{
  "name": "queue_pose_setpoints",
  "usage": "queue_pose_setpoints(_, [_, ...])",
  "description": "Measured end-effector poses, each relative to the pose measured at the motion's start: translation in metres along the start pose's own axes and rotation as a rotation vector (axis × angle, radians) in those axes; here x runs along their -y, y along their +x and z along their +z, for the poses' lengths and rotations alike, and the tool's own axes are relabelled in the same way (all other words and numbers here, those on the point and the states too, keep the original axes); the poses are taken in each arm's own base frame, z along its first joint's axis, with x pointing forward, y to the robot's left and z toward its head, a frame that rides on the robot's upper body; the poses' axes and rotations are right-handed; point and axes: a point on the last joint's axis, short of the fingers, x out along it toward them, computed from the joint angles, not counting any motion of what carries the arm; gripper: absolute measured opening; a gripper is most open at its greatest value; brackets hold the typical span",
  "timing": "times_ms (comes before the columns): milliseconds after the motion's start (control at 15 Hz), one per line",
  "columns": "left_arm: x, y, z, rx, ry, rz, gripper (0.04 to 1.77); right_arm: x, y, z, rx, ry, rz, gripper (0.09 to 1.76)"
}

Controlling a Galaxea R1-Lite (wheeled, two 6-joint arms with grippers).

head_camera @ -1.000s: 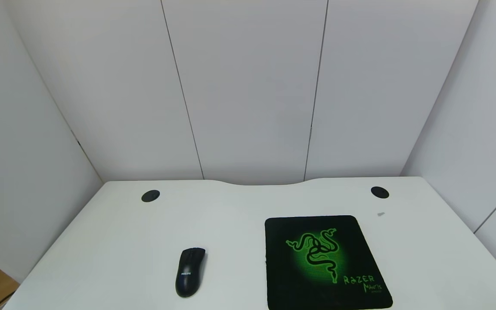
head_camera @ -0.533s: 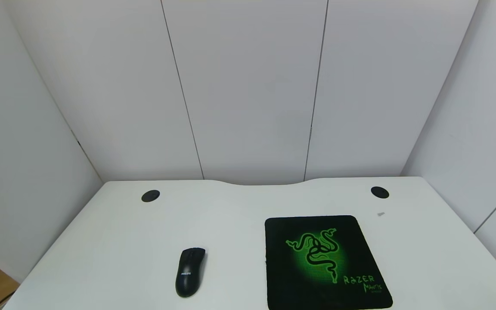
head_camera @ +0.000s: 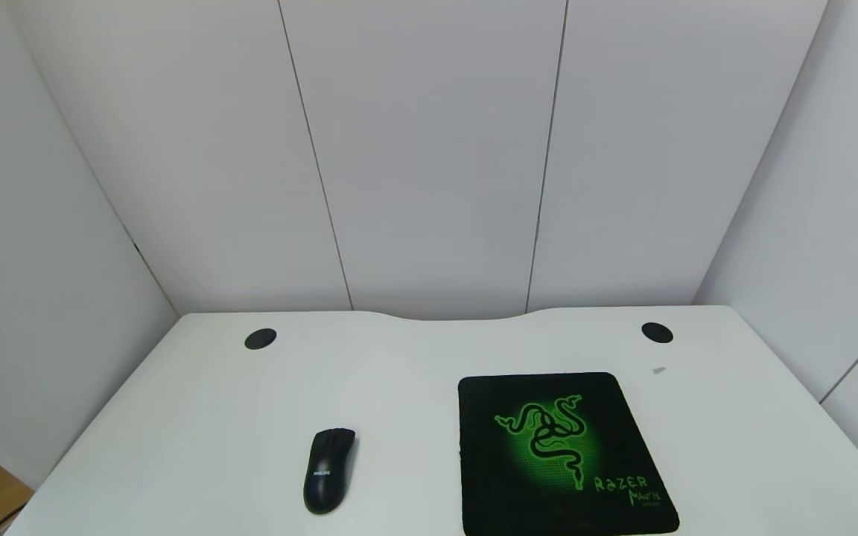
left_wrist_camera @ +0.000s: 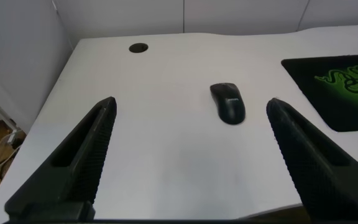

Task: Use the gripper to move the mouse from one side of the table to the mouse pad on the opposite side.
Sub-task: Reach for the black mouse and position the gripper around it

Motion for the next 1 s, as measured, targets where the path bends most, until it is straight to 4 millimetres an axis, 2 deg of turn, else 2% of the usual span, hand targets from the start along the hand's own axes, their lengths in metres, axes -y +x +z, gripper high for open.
queue_pose_setpoints(200, [0.001, -0.01, 0.022, -0.046, -0.004, -0.049, 1.72, 0.0, 0.0, 0.0, 0.0, 0.0, 0.0, 1.71])
queue_pose_setpoints(467, [0.001, -0.005, 0.061, -0.067, -0.008, -0.044, 1.72, 0.0, 0.0, 0.0, 0.0, 0.0, 0.0, 1.71])
queue_pose_setpoints(800, [-0.001, 0.026, 0.111, -0.168, -0.015, -0.035, 1.72, 0.0, 0.0, 0.0, 0.0, 0.0, 0.0, 1.71])
queue_pose_setpoints(1000, [-0.002, 0.049, 0.131, -0.29, -0.024, -0.036, 1.72, 0.0, 0.0, 0.0, 0.0, 0.0, 0.0, 1.71])
